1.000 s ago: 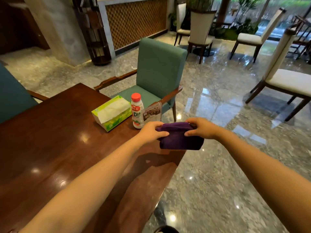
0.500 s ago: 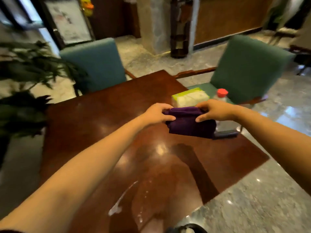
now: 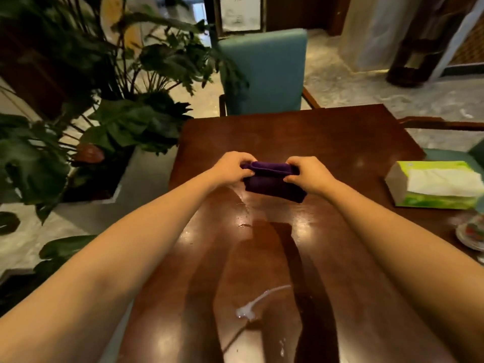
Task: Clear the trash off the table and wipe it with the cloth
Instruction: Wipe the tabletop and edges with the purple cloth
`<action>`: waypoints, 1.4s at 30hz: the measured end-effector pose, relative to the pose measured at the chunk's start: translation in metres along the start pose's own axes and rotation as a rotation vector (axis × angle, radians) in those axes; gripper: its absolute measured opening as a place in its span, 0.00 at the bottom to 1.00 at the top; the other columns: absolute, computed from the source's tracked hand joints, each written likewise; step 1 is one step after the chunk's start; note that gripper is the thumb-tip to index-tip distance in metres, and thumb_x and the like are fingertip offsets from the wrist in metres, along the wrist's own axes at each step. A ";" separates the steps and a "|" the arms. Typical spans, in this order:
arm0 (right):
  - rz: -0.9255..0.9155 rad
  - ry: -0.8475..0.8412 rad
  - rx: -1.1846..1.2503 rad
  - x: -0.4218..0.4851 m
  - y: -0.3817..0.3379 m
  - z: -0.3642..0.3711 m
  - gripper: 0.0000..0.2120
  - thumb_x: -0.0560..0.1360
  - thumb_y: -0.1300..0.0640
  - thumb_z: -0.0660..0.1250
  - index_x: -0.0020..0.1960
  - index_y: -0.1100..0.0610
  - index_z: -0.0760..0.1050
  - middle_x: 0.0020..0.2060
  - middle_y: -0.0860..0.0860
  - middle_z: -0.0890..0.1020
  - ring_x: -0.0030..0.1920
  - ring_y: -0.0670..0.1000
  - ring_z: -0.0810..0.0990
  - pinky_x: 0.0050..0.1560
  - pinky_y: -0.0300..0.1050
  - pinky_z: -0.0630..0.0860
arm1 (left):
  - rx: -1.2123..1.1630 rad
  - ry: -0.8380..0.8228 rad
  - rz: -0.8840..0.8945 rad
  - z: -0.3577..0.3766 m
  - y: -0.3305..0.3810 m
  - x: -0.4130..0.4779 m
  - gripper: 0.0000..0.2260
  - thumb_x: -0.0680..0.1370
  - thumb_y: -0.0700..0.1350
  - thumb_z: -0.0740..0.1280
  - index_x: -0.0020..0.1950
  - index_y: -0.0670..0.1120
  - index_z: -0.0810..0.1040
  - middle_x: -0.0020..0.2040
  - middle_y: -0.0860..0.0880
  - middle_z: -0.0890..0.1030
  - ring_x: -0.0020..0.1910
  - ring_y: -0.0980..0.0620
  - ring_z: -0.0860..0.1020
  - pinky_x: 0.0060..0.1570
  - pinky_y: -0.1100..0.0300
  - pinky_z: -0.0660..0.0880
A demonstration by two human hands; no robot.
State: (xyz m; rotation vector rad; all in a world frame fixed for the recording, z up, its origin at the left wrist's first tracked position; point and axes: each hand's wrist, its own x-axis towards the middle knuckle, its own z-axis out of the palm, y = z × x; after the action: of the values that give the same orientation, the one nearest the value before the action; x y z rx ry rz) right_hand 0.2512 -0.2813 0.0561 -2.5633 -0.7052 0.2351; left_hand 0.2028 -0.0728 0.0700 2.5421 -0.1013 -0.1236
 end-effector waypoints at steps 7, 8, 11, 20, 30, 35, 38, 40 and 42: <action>0.000 -0.141 -0.272 -0.015 0.018 0.095 0.11 0.71 0.57 0.66 0.53 0.56 0.73 0.51 0.59 0.80 0.53 0.61 0.77 0.50 0.51 0.73 | 0.153 -0.160 0.012 0.080 -0.058 -0.026 0.13 0.75 0.38 0.62 0.58 0.45 0.78 0.57 0.44 0.81 0.57 0.44 0.78 0.54 0.58 0.72; -0.023 -0.240 -0.294 -0.023 0.021 0.108 0.13 0.71 0.54 0.67 0.54 0.56 0.73 0.53 0.58 0.80 0.55 0.60 0.76 0.53 0.51 0.72 | 0.184 -0.256 0.012 0.093 -0.067 -0.037 0.14 0.76 0.39 0.62 0.61 0.46 0.77 0.62 0.44 0.79 0.61 0.45 0.76 0.60 0.56 0.71; -0.076 -0.361 -0.267 -0.039 0.025 0.133 0.25 0.70 0.38 0.67 0.55 0.56 0.71 0.54 0.54 0.75 0.55 0.57 0.73 0.55 0.51 0.71 | 0.230 -0.296 0.131 0.111 -0.096 -0.074 0.16 0.78 0.47 0.62 0.65 0.47 0.74 0.70 0.46 0.71 0.72 0.48 0.66 0.71 0.54 0.62; -0.111 -0.309 -0.385 -0.011 0.017 0.188 0.34 0.75 0.33 0.47 0.76 0.44 0.41 0.77 0.49 0.42 0.77 0.58 0.39 0.73 0.61 0.38 | 0.454 0.013 -0.379 0.099 -0.197 -0.122 0.26 0.81 0.57 0.47 0.77 0.51 0.48 0.79 0.49 0.48 0.77 0.50 0.44 0.74 0.48 0.43; -0.289 -0.255 -0.468 -0.024 0.000 0.217 0.34 0.70 0.27 0.36 0.72 0.38 0.33 0.75 0.46 0.37 0.73 0.58 0.31 0.71 0.64 0.35 | 0.465 0.071 -0.384 0.115 -0.230 -0.125 0.28 0.80 0.60 0.46 0.77 0.50 0.46 0.79 0.48 0.49 0.77 0.50 0.45 0.74 0.49 0.41; -0.243 -0.232 -0.448 0.018 -0.014 0.219 0.33 0.71 0.29 0.38 0.74 0.38 0.40 0.77 0.46 0.44 0.76 0.58 0.39 0.72 0.64 0.37 | 0.443 0.096 -0.381 0.117 -0.233 -0.126 0.28 0.79 0.60 0.45 0.77 0.50 0.46 0.79 0.49 0.48 0.77 0.51 0.43 0.74 0.49 0.39; -0.214 -0.220 -0.418 0.056 -0.024 0.226 0.35 0.69 0.28 0.34 0.74 0.38 0.41 0.77 0.46 0.44 0.77 0.59 0.39 0.72 0.63 0.35 | 0.448 0.094 -0.385 0.116 -0.232 -0.127 0.29 0.79 0.61 0.44 0.77 0.50 0.46 0.79 0.49 0.48 0.77 0.51 0.44 0.74 0.48 0.40; -0.197 -0.215 -0.405 0.082 -0.030 0.231 0.36 0.68 0.27 0.32 0.74 0.37 0.39 0.77 0.46 0.43 0.76 0.58 0.38 0.72 0.62 0.34 | 0.456 0.098 -0.383 0.115 -0.232 -0.127 0.29 0.79 0.61 0.44 0.77 0.50 0.48 0.79 0.49 0.49 0.77 0.50 0.45 0.74 0.48 0.41; -0.189 -0.209 -0.401 0.109 -0.035 0.237 0.36 0.68 0.27 0.32 0.74 0.37 0.39 0.77 0.46 0.44 0.76 0.58 0.38 0.72 0.63 0.35 | 0.463 0.109 -0.381 0.114 -0.231 -0.127 0.29 0.79 0.61 0.45 0.77 0.49 0.51 0.78 0.48 0.52 0.77 0.50 0.48 0.75 0.47 0.43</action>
State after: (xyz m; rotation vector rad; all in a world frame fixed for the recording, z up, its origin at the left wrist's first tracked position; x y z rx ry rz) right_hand 0.2627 -0.1050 -0.1388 -2.8465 -1.1695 0.3303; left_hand 0.0742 0.0671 -0.1457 2.9953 0.4490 -0.1196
